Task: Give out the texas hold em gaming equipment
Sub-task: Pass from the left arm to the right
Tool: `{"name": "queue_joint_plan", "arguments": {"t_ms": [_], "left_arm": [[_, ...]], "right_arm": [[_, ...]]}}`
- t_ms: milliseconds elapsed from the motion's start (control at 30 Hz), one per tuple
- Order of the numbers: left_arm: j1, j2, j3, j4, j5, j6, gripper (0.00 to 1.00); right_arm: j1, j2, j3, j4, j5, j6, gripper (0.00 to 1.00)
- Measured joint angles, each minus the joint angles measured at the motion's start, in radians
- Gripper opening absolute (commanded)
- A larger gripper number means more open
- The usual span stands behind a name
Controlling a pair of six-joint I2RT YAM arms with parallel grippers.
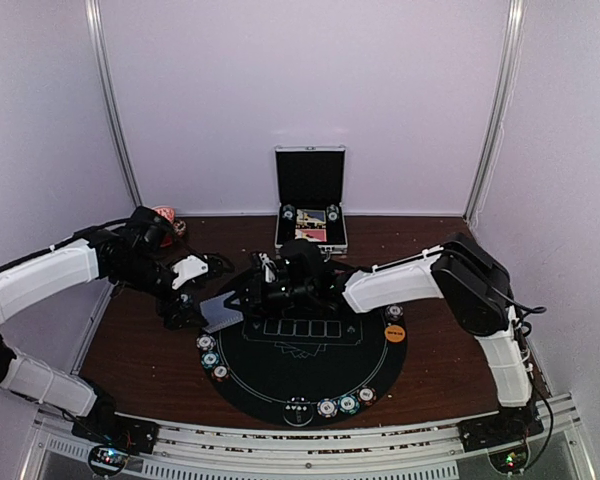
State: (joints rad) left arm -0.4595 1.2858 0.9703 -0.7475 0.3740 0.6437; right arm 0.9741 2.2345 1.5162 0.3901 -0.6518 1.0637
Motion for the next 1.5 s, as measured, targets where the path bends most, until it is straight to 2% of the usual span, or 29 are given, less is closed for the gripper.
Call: {"name": "queue_joint_plan", "arguments": {"t_ms": [300, 567, 867, 1200, 1500], "left_arm": [[0.000, 0.033, 0.020, 0.095, 0.102, 0.010, 0.98], [-0.011, 0.104, 0.097, 0.123, 0.217, 0.047, 0.98], [-0.123, 0.128, 0.051, 0.262, 0.235, 0.047, 0.98], [-0.125, 0.152, 0.001, 0.382, 0.210, 0.006, 0.98], [-0.140, 0.161, -0.031, 0.416, 0.171, -0.018, 0.98]], "right_arm": [[-0.028, -0.206, -0.238, -0.007, 0.048, -0.069, 0.00], [-0.045, -0.286, -0.395, 0.023, 0.081, -0.084, 0.00], [-0.056, -0.286, -0.396, 0.127, 0.084, -0.030, 0.00], [-0.056, -0.281, -0.389, 0.273, 0.084, 0.063, 0.00], [-0.056, -0.252, -0.389, 0.333, 0.087, 0.100, 0.00]]}}
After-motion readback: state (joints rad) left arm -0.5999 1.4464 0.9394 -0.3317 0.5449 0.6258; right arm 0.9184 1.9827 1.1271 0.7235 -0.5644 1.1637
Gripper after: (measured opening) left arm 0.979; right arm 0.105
